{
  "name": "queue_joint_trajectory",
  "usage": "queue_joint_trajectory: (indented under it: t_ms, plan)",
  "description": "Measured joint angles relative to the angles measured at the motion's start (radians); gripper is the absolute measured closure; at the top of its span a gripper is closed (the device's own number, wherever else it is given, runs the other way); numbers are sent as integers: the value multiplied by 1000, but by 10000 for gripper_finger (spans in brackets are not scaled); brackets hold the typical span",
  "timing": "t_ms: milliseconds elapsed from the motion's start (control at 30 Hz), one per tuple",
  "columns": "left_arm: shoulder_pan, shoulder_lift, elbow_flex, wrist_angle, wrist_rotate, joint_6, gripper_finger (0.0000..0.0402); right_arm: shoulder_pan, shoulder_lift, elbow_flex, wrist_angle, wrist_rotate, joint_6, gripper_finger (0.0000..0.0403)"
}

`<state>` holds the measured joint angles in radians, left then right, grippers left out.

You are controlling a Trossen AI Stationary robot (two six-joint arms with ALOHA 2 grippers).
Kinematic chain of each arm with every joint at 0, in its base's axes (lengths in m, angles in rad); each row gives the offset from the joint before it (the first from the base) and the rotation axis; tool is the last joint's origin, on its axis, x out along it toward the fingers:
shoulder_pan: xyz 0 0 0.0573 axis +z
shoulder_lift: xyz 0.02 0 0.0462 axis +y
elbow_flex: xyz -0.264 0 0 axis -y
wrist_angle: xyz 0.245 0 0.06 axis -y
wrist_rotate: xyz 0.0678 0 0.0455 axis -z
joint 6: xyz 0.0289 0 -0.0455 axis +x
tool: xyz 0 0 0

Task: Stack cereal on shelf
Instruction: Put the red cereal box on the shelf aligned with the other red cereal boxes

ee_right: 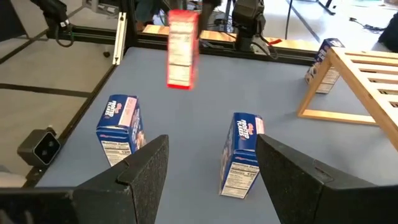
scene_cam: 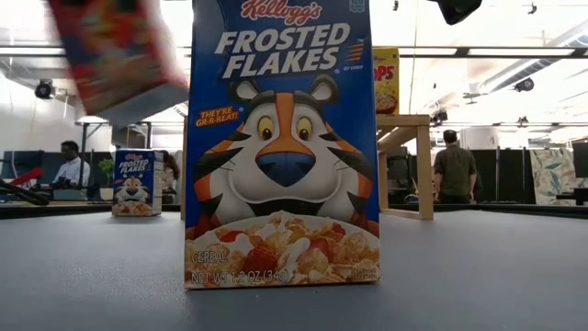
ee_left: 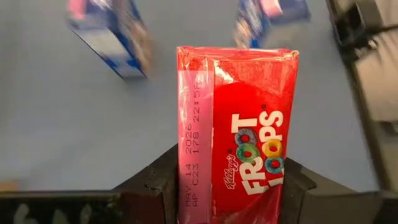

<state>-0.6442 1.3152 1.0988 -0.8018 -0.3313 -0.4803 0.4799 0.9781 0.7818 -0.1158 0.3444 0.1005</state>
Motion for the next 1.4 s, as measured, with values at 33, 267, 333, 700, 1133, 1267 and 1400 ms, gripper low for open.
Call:
queue_joint_trajectory:
  t_ms: [33,267,333,700,1133,1267,1400]
  plan:
    - [32,-17,0,11,-1,48,255,0,0,0,0,1,-1,174]
    - [268,-117,0,139,6,355,255,0,0,0,0,25,-8,174]
    - [343,-136,0,178,33,426,255,0,0,0,0,26,-8,174]
    - [747,-122,78,212,339,629,255,0,0,0,-1,76,5,174]
    - [911,247,627,-174,388,847,255,-1,0,0,-1,101,38,174]
    - [944,386,826,-349,393,879,255,-1,0,0,-2,112,41,174]
    - [986,499,984,-435,394,891,255,0,0,0,-2,125,58,174]
